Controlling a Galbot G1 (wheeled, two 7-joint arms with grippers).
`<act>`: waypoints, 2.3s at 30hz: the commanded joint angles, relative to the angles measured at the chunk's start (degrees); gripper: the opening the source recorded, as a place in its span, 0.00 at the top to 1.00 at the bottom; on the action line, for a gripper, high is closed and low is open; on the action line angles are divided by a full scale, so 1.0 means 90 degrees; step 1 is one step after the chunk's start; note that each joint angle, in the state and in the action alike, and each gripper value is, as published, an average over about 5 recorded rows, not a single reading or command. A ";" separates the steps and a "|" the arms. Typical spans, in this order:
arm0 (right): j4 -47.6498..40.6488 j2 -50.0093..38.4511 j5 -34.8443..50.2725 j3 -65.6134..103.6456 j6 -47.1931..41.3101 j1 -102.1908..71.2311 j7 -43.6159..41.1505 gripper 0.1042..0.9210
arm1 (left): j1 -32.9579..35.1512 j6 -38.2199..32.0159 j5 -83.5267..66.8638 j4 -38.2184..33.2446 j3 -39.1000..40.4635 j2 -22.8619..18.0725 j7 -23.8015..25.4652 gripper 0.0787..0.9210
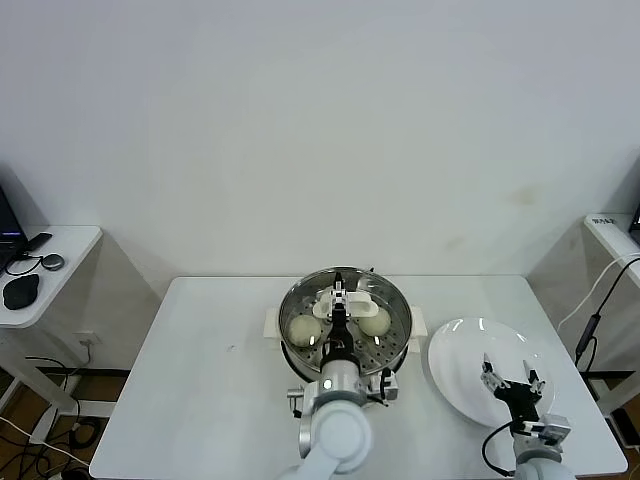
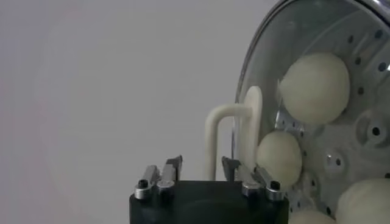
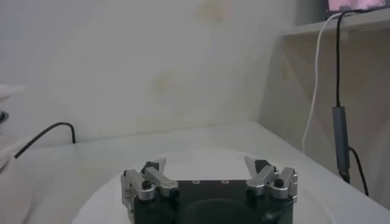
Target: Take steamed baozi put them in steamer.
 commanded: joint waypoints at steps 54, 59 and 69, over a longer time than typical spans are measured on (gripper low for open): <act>0.2824 -0.0080 -0.1149 -0.0816 -0.0855 -0.2243 0.0053 0.12 | 0.5637 -0.3979 -0.9831 -0.2725 -0.4911 0.0421 -0.2581 0.12; 0.3108 -0.0219 -0.1050 -0.0676 -0.0995 -0.2437 0.0026 0.12 | 0.5836 -0.3814 -0.9916 -0.3007 -0.4853 0.0424 -0.2539 0.12; 0.3394 -0.0225 -0.1201 -0.0712 -0.1136 -0.2593 0.0019 0.12 | 0.5956 -0.3732 -0.9789 -0.3136 -0.4738 0.0369 -0.2544 0.12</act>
